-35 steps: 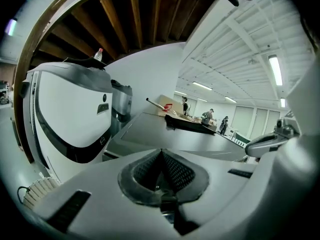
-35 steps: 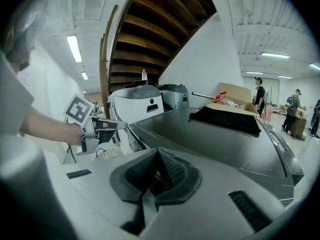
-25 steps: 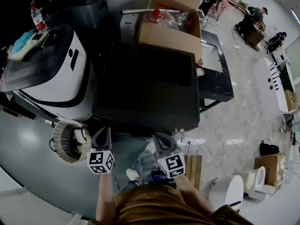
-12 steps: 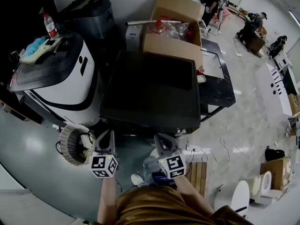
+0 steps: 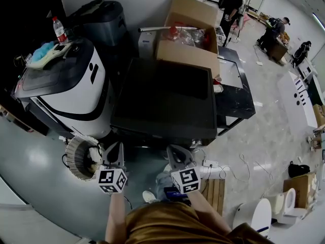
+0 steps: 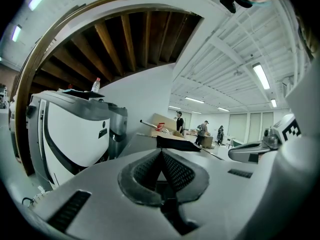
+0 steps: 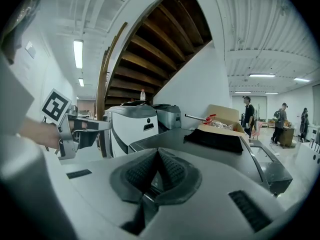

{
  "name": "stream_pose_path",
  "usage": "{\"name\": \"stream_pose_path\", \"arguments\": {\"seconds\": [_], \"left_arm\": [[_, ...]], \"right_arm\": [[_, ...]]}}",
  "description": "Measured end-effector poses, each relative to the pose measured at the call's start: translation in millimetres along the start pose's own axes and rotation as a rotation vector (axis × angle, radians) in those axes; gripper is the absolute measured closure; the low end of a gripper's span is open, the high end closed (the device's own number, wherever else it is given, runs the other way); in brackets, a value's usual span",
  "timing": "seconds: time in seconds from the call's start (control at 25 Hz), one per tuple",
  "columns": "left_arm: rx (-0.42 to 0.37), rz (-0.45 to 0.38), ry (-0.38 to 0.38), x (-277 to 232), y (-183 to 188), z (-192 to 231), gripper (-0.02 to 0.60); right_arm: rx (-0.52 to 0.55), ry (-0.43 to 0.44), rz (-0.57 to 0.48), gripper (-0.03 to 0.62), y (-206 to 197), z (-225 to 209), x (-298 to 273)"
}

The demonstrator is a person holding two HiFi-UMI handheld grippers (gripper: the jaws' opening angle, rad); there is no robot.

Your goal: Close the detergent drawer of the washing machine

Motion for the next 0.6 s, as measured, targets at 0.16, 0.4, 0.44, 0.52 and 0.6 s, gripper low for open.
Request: {"name": "stream_pose_path", "arguments": {"seconds": [0.16, 0.4, 0.44, 0.52, 0.6], "left_arm": [[-0.001, 0.000, 0.002, 1.8, 1.5, -1.8, 0.557], [-0.003, -0.007, 0.007, 4.0, 0.9, -2.3, 0.557], [-0.003, -0.006, 0.007, 3.9, 0.3, -2.2, 0.557], [-0.002, -0.004, 0.007, 3.6, -0.6, -1.8, 0.557], [0.000, -0.002, 0.009, 3.1, -1.1, -1.6, 0.557]], "right_arm": [[0.009, 0.002, -0.005, 0.582, 0.4, -0.9, 1.5], [0.009, 0.013, 0.013, 0.582, 0.9, 1.4, 2.6], [0.012, 0.015, 0.012, 0.582, -0.2, 1.6, 2.2], [0.016, 0.019, 0.015, 0.582, -1.1, 2.0, 1.8], [0.016, 0.020, 0.021, 0.582, -0.6, 1.8, 2.0]]}}
Point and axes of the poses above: the fingertips, and each gripper's own axes: x backward along the fingers, z to its left, y out of its top, the point moved 9 cm from there along x, backward along the fingers, and after that the axes turned 7 degrees about -y, right-handed, at the moved point
